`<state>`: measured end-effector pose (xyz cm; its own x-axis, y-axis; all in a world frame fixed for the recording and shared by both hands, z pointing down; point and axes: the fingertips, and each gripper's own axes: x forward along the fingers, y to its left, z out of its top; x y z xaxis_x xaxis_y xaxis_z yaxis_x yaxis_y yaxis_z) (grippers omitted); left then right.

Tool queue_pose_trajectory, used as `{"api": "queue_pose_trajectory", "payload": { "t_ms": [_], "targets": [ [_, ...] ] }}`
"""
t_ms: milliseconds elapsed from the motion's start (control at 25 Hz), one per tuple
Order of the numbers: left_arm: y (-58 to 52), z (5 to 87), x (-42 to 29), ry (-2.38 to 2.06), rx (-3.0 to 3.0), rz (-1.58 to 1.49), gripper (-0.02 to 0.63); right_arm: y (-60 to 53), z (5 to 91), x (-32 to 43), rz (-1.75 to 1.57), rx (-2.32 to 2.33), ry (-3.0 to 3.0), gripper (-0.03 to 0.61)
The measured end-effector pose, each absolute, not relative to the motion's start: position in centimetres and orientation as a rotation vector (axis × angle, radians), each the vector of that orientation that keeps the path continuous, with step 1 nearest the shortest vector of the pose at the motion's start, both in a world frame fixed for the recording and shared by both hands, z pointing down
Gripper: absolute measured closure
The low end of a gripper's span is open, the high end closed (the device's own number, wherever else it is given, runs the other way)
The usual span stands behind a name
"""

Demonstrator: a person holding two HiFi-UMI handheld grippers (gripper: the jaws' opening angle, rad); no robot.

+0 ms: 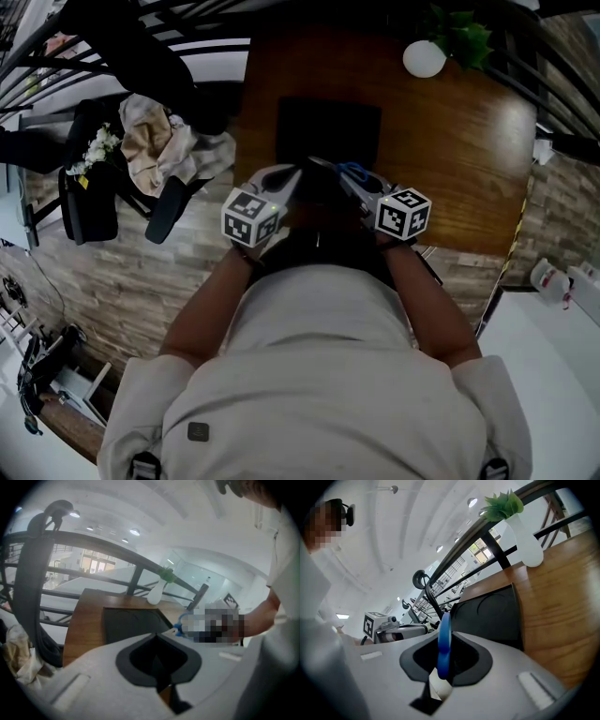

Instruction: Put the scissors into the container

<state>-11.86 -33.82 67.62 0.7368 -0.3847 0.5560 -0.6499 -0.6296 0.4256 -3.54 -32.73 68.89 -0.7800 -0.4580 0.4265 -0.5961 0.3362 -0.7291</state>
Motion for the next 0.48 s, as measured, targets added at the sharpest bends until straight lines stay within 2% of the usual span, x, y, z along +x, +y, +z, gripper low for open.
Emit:
{"api": "queue_pose_trajectory", "payload": {
  "t_ms": [480],
  "targets": [
    [-33.6, 70.1, -12.0, -0.796, 2.226, 0.559, 0.611, -32.4, 72.8, -4.5, 1.516, 0.876, -2.326, 0.522]
  ]
}}
